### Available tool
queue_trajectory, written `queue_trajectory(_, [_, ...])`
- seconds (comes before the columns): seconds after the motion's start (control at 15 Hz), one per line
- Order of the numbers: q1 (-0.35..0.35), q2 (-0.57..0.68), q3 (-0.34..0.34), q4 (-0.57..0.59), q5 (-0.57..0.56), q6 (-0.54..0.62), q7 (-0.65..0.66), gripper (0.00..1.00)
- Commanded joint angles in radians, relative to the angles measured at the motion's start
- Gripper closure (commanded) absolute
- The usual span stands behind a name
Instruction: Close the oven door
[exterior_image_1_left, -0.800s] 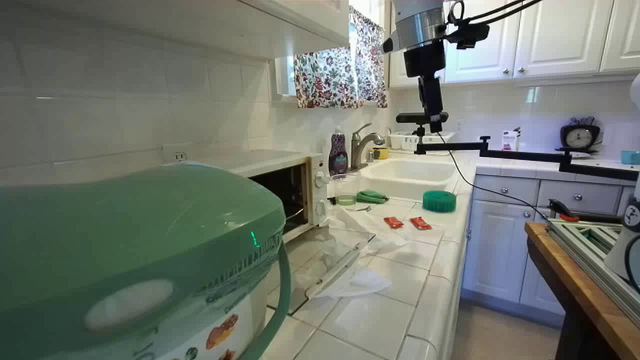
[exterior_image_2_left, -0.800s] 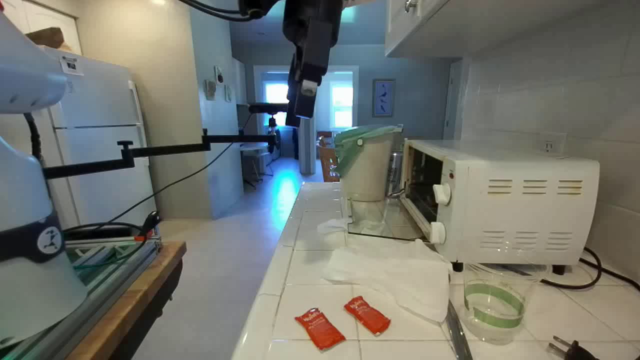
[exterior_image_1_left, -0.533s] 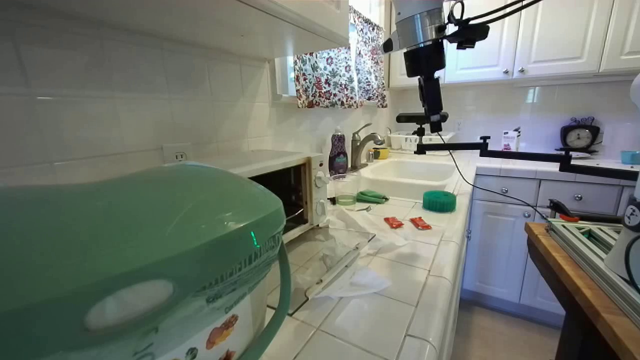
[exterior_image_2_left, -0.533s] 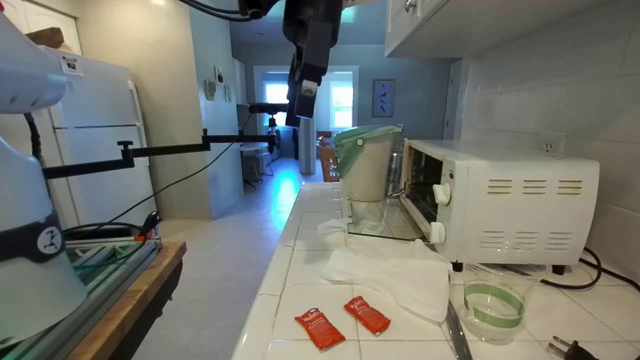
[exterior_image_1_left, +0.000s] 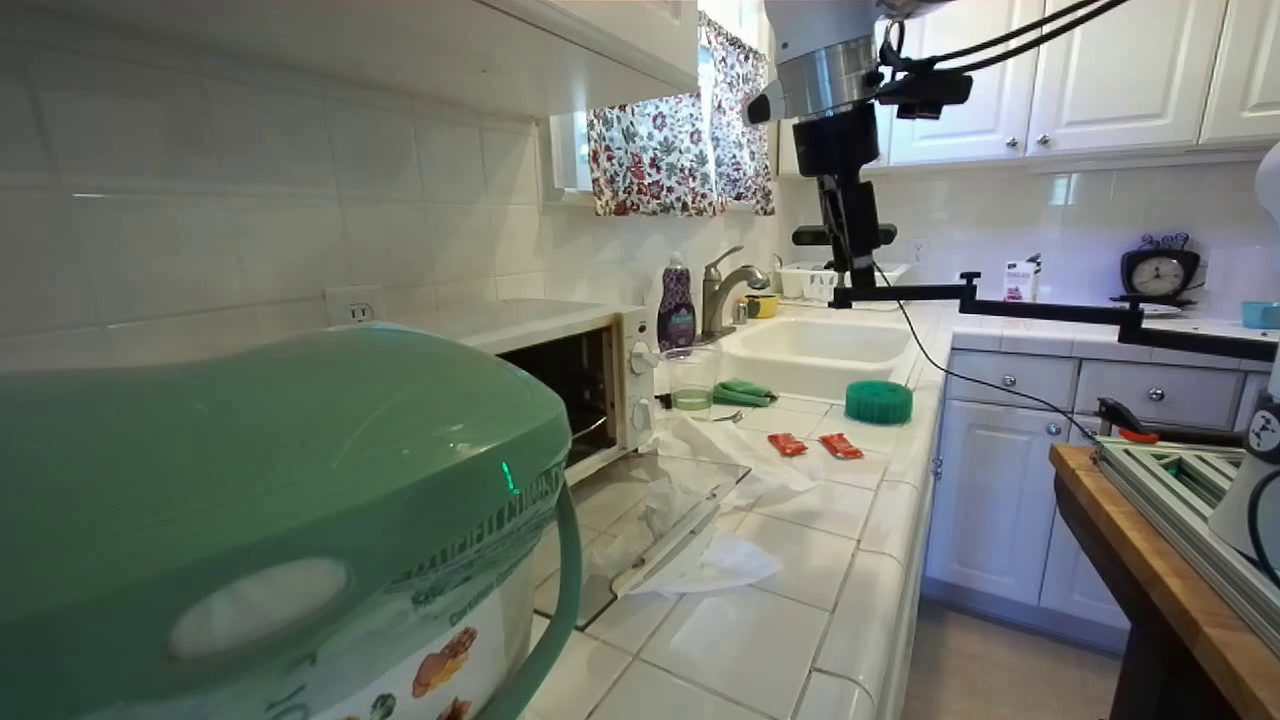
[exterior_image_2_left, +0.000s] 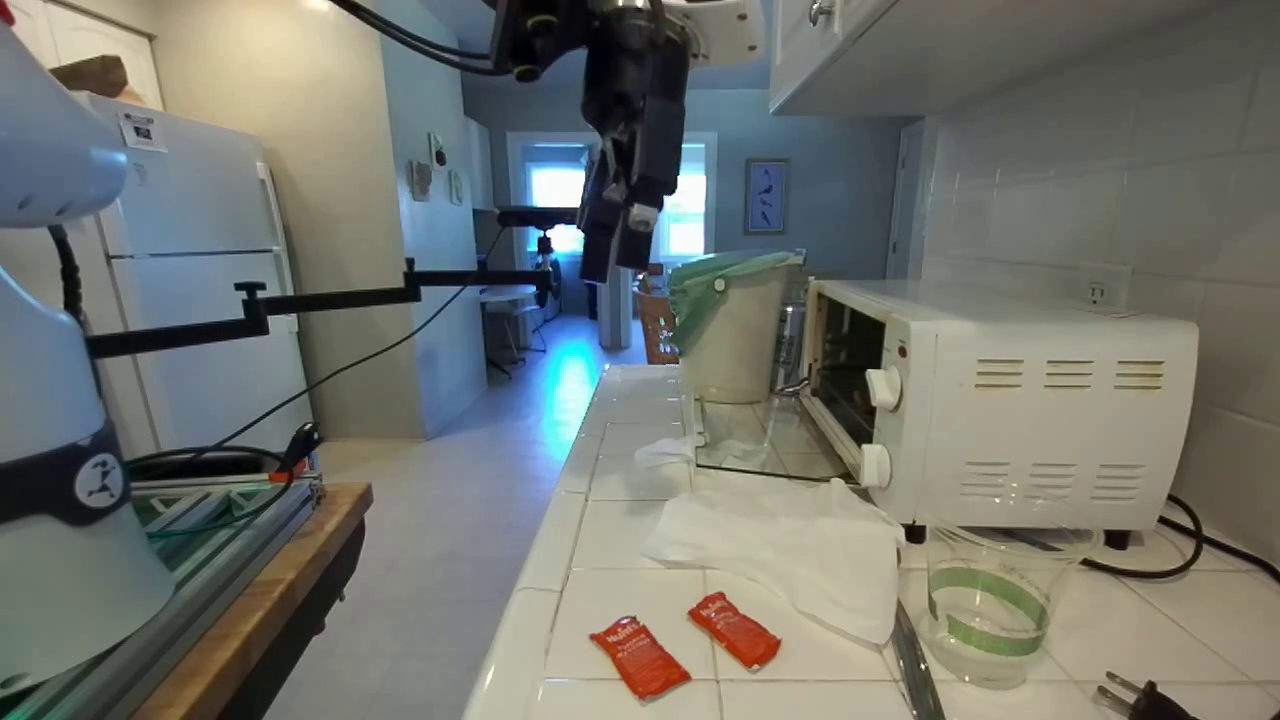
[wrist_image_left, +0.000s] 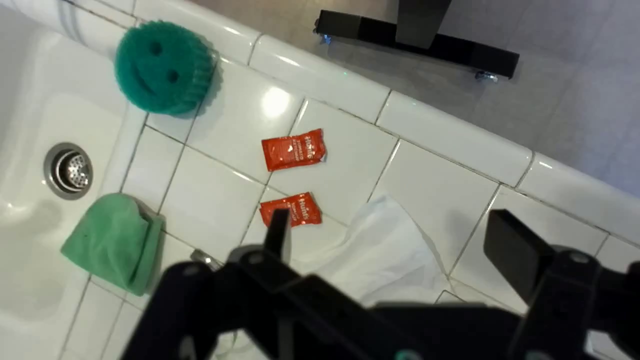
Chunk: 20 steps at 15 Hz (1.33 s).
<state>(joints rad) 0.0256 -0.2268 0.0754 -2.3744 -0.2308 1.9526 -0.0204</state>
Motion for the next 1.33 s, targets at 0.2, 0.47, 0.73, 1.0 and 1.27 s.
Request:
queue_trajectory(0.2, [0.077, 0.127, 0.065, 0.015, -0.145, 0.091, -0.059, 0.0])
queue_trajectory(0.47, [0.113, 0.174, 0.094, 0.009, -0.226, 0.136, -0.075, 0.0])
queue_trajectory(0.73, [0.142, 0.202, 0.111, 0.002, -0.272, 0.176, -0.106, 0.0])
queue_trajectory(1.0, [0.16, 0.232, 0.125, 0.004, -0.307, 0.211, -0.124, 0.0])
queue_trajectory(1.27, [0.176, 0.265, 0.131, 0.0, -0.386, 0.274, -0.107, 0.0])
